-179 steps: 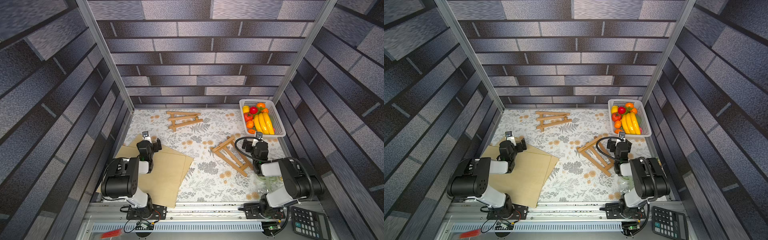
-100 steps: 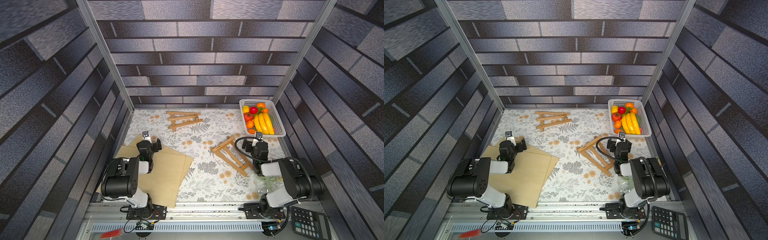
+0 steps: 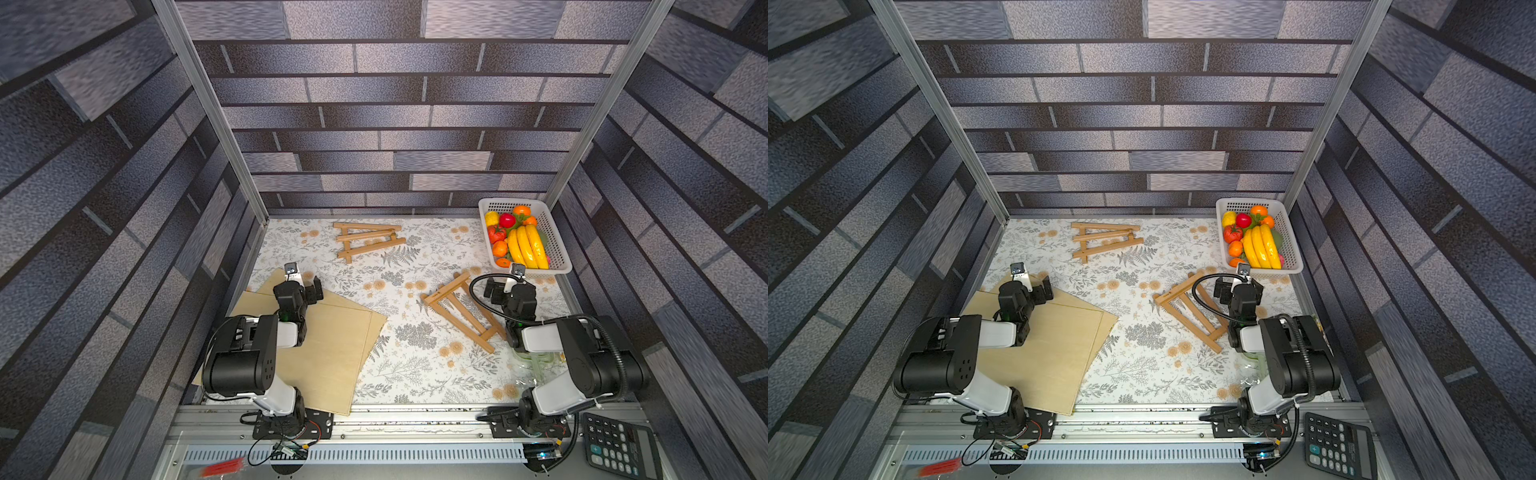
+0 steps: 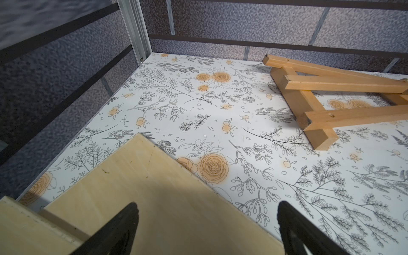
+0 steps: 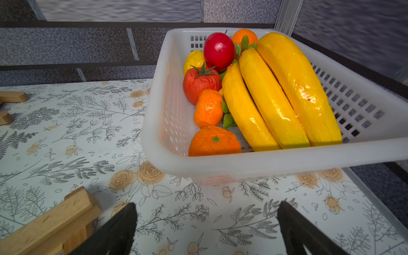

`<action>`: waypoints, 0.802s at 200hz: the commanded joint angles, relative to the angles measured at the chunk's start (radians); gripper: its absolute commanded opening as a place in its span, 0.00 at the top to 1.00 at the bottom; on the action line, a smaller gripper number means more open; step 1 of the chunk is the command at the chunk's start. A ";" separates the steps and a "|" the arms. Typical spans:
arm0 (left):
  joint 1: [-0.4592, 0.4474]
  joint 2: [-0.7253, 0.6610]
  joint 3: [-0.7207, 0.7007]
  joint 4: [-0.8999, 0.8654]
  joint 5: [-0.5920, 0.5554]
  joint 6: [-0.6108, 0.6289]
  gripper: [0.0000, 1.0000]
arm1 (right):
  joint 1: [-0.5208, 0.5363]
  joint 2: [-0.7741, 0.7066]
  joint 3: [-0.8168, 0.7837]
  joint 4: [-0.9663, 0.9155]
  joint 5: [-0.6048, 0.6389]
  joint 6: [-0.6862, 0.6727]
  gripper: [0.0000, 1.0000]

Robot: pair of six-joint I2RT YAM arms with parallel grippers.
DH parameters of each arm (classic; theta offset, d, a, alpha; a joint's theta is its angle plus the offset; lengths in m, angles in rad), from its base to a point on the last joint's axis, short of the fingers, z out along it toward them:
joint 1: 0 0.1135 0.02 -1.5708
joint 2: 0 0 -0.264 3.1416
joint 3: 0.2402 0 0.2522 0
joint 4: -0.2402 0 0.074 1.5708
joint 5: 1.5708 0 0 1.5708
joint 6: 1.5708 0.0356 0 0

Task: Assemble the easel
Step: Pick up the easel at the center of the board.

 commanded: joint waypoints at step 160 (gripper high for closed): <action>0.005 0.007 0.023 0.000 0.007 -0.017 0.00 | -0.005 0.004 0.014 -0.021 0.007 0.000 0.00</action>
